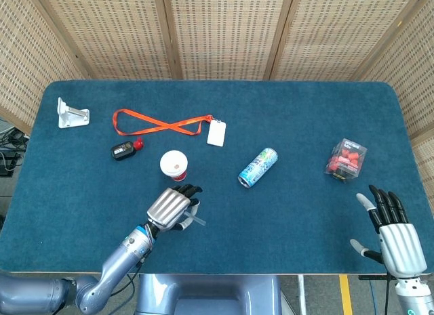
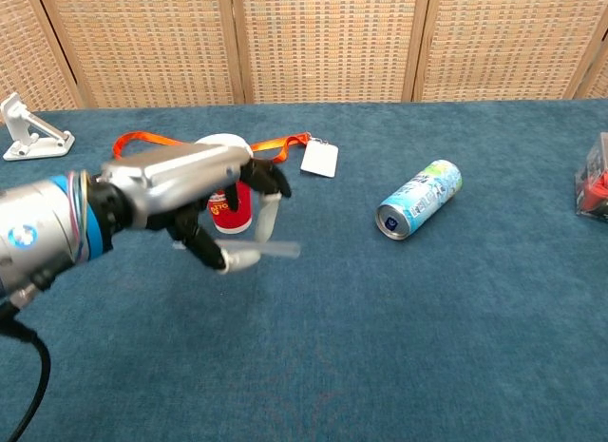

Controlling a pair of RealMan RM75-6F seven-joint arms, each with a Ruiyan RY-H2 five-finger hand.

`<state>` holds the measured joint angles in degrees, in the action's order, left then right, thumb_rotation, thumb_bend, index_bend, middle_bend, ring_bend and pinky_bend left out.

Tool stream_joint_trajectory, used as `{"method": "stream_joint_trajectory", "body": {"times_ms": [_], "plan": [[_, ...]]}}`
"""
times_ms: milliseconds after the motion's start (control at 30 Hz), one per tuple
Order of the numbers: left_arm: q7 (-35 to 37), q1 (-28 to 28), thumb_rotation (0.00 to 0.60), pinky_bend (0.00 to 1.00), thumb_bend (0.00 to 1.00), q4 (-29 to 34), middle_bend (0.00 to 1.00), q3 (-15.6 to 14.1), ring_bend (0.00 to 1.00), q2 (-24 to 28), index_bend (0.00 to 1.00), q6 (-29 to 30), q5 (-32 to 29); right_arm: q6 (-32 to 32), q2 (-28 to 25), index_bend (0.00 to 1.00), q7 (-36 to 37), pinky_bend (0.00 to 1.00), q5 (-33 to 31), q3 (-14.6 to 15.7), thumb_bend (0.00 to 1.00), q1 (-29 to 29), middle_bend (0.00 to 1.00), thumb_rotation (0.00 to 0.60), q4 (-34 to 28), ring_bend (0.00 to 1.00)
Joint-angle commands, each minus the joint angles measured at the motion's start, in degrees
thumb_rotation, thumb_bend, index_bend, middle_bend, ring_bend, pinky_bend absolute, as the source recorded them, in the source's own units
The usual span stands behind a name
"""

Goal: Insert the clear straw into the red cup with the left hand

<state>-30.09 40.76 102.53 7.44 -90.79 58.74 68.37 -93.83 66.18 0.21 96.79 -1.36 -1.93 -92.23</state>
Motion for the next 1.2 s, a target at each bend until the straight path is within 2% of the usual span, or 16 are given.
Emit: {"method": "stream_joint_trajectory", "body": {"times_ms": [33, 167, 233, 467, 733, 1200], "plan": [[3.9, 0.3, 0.600, 0.34, 0.36, 4.1, 0.23, 3.0, 0.22, 2.9, 0.60, 0.6, 0.3, 0.0, -0.1, 0.17, 0.3, 0.00, -0.1, -0.1, 0.02, 0.0, 0.00, 0.600, 0.0, 0.00], [8.5, 0.4, 0.600, 0.34, 0.36, 8.2, 0.23, 5.9, 0.22, 6.2, 0.61, 0.2, -1.3, -0.2, -0.3, 0.17, 0.8, 0.00, -0.2, -0.2, 0.02, 0.1, 0.00, 0.600, 0.0, 0.00], [12.7, 0.1, 0.600, 0.34, 0.36, 10.9, 0.23, 8.4, 0.22, 8.5, 0.61, 0.4, -2.4, -0.1, -0.4, 0.17, 1.0, 0.00, -0.2, -0.1, 0.02, 0.1, 0.00, 0.600, 0.1, 0.00], [25.0, -1.5, 0.600, 0.34, 0.36, 14.2, 0.23, 13.2, 0.22, 14.2, 0.61, 0.8, -3.4, 0.6, -0.2, 0.17, 1.1, 0.00, -0.5, -0.1, 0.02, -0.2, 0.00, 0.600, 0.3, 0.00], [38.5, -3.6, 0.600, 0.34, 0.36, 10.8, 0.23, 15.0, 0.22, 16.4, 0.61, 0.8, -2.9, 1.4, 0.1, 0.17, 0.8, 0.00, -0.8, 0.0, 0.02, -0.4, 0.00, 0.600, 0.6, 0.00], [56.5, -3.4, 0.600, 0.34, 0.36, 0.1, 0.23, 16.3, 0.22, 15.1, 0.61, -2.6, -1.6, 4.0, 1.0, 0.17, 0.4, 0.00, -2.3, 0.0, 0.02, -1.3, 0.00, 0.600, 1.5, 0.00]]}}
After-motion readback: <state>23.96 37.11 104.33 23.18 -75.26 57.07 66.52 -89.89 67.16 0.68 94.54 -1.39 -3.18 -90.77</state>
